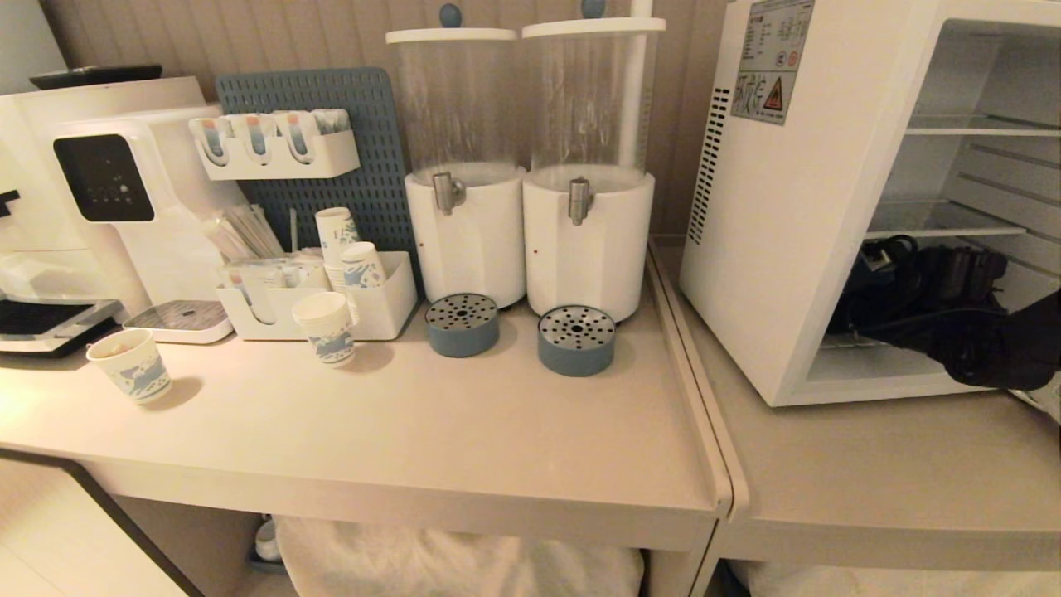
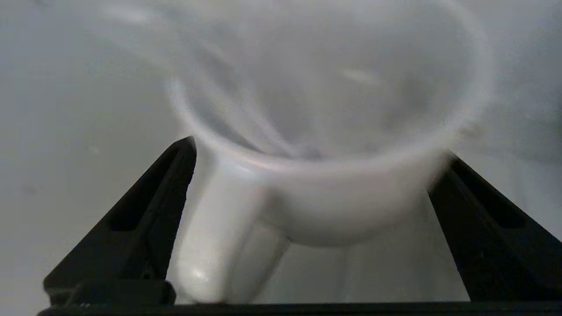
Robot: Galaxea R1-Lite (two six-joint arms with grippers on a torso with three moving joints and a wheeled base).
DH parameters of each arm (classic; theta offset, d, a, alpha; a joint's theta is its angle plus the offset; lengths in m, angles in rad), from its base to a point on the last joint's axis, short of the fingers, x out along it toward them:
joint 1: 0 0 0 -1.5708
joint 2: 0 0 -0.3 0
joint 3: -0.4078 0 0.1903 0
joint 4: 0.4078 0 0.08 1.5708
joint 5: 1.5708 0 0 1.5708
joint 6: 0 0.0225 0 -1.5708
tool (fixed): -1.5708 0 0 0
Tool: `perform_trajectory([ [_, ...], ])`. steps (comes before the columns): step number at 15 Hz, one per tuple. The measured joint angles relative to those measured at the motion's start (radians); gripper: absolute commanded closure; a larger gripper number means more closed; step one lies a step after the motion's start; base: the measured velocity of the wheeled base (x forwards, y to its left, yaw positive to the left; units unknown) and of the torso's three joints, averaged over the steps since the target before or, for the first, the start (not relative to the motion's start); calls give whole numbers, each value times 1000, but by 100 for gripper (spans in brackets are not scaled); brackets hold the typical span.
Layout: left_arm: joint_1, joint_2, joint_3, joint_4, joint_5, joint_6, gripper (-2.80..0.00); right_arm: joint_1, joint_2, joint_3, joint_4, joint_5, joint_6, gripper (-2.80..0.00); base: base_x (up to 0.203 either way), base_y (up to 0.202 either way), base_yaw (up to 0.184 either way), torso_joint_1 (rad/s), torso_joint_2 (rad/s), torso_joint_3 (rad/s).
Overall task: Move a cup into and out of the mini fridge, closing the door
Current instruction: Take the ceramic cup out of the freezer
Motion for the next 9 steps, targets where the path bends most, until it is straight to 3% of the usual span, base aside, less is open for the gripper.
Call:
perform_trajectory([
  [9,0,0,0,0,0,0,0,25,10,-13,7,-7,0,-280,0,0,0,0,0,0],
])
